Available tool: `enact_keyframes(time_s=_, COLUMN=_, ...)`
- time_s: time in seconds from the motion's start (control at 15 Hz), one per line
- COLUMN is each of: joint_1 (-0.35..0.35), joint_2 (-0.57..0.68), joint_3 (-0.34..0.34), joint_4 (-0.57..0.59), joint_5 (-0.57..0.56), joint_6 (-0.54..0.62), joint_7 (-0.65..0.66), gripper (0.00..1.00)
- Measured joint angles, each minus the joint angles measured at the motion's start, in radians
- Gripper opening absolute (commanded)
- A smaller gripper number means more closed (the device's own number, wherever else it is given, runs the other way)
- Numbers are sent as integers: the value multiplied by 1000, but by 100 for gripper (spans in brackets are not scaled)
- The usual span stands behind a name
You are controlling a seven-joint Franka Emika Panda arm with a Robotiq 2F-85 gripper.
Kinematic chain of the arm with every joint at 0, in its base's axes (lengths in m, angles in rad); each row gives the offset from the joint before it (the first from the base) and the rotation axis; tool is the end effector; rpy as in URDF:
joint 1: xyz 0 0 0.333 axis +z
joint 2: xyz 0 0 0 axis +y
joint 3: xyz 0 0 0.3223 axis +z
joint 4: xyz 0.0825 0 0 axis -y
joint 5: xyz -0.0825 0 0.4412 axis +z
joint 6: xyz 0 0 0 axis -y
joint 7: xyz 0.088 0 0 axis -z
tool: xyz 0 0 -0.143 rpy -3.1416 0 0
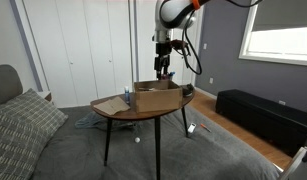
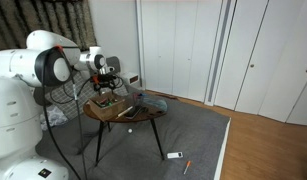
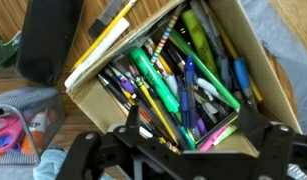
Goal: Pick up the cardboard box, turn it clockwise by ninety degrees and place it a little forward on the table
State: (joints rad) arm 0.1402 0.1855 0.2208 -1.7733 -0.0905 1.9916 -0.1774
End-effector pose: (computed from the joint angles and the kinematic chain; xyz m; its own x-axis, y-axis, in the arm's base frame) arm 0.6342 0.2245 0.4069 0.8415 0.5395 0.0288 0.5379 -0.8416 0.0494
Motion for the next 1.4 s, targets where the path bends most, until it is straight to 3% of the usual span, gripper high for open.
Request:
enact_keyframes(time_s=0.13, joint_1=0, joint_2=53, joint_3=-5, joint_4=74, joint_5=-15, joint_6=-18, joint_7=-60, gripper=100)
enact_keyframes(time_s=0.93, joint_1=6, joint_2=60, joint_3=-9, joint_4=74, joint_5=-38, joint_6=-17, joint_7=-70, gripper=100)
enact_keyframes(time_s=1.4, joint_1=-3, joint_2=125, joint_3=-12, joint_4=133, joint_5=-68, joint_6=21, joint_7=-349, gripper=100)
